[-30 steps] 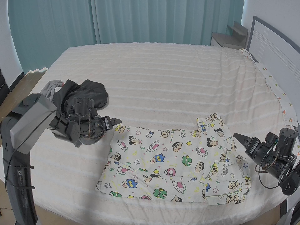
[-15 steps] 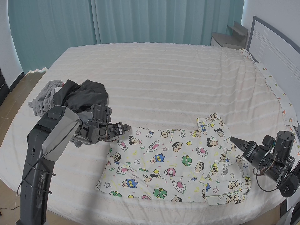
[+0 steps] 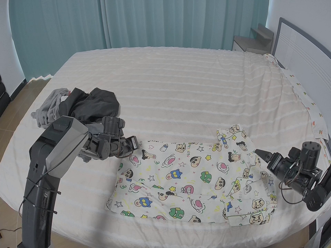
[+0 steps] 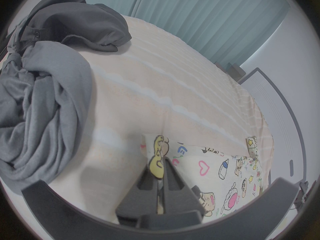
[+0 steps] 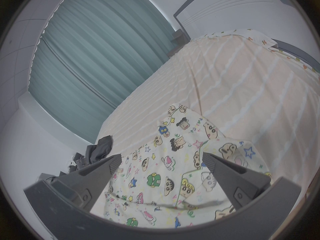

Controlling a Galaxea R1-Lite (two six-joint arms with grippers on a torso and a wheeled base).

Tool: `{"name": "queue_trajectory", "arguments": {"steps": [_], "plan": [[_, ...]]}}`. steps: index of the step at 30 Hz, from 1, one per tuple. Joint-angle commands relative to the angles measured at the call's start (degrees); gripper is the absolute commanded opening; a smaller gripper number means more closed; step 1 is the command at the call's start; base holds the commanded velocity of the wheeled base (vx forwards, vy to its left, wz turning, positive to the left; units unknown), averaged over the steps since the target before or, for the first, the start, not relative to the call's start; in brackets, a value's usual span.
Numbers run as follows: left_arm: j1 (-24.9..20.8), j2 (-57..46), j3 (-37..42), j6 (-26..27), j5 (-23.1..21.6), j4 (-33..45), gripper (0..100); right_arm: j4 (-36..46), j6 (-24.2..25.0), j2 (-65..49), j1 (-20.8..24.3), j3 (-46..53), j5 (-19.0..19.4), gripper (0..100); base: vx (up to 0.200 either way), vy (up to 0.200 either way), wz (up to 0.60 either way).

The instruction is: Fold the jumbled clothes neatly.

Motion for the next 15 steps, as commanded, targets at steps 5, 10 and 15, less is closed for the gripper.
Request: {"name": "queue_trajectory", "arguments": {"steps": [5, 10, 15], "plan": [[1.30, -6.65, 3.80, 0.04, 2.98, -0.14, 0, 18.40, -10.55, 12.96, -8.05, -26.21, 1.34, 100, 0.000, 0.000, 0.00], [1.21, -7.18, 3.71, 0.04, 4.82, -0.23, 0, 31.58, -13.71, 20.52, -8.93, -43.35, 2.66, 100, 0.000, 0.000, 0.00], [0.68, -7.97, 3.80, -0.05, 6.58, -0.23, 0, 35.53, -20.74, 31.15, -9.55, -56.01, 2.83, 100, 0.000, 0.000, 0.00]]}}
